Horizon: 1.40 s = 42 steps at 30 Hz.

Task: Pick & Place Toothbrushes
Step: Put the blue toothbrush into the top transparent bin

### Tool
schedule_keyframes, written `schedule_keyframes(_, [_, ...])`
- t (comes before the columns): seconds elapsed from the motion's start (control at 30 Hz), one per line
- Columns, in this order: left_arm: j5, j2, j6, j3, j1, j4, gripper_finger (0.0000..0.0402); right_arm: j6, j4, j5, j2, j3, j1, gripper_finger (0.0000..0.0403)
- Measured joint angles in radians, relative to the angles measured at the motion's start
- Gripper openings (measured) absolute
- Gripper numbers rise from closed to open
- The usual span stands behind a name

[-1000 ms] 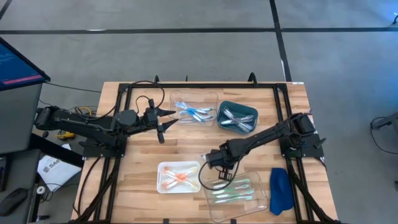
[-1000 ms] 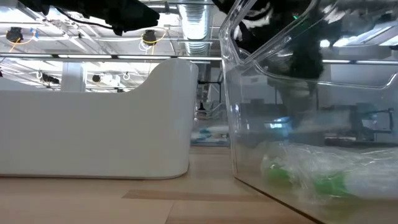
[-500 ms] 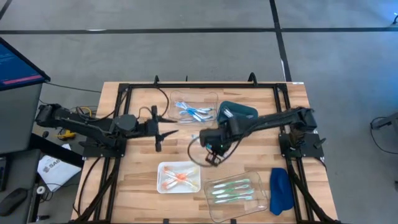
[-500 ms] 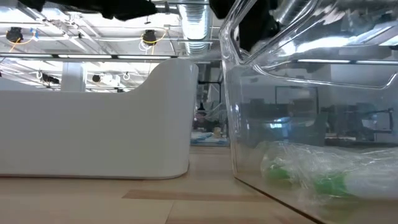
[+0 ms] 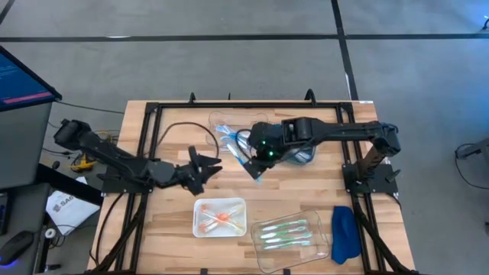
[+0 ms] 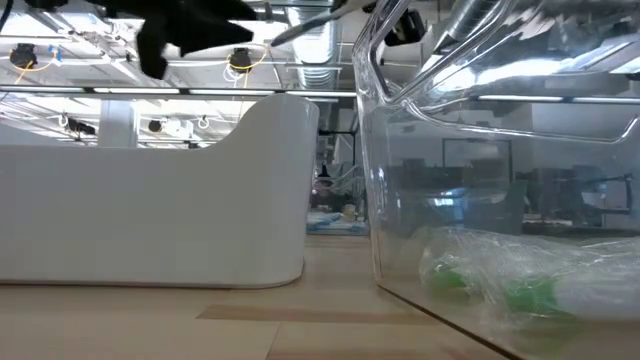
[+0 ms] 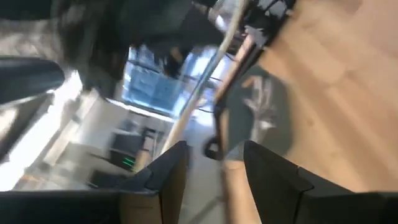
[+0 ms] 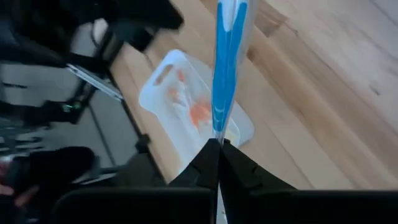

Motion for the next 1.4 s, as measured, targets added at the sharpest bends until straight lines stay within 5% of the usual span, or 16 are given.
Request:
schedule_keyframes(0.13, [-0.041,0.105,0.2,0.0,0.0,0.191,0.0153,0.022,0.039,-0.081,0.01,0.0,-0.037,0.0])
schedule_keyframes(0.37, [-0.048,0.218,0.334,0.012,0.018,0.388,0.0153,0.028,0.035,-0.13,0.01,0.0,-0.069,0.0])
schedule_keyframes(1.13, [-0.003,0.273,0.196,0.029,0.147,0.399,0.0152,-0.006,0.022,-0.151,0.074,0.0,-0.058,0.0])
schedule_keyframes(1.4, [-0.04,0.272,0.098,0.029,0.154,0.352,0.0087,-0.019,0.016,-0.15,0.075,0.0,-0.065,0.0])
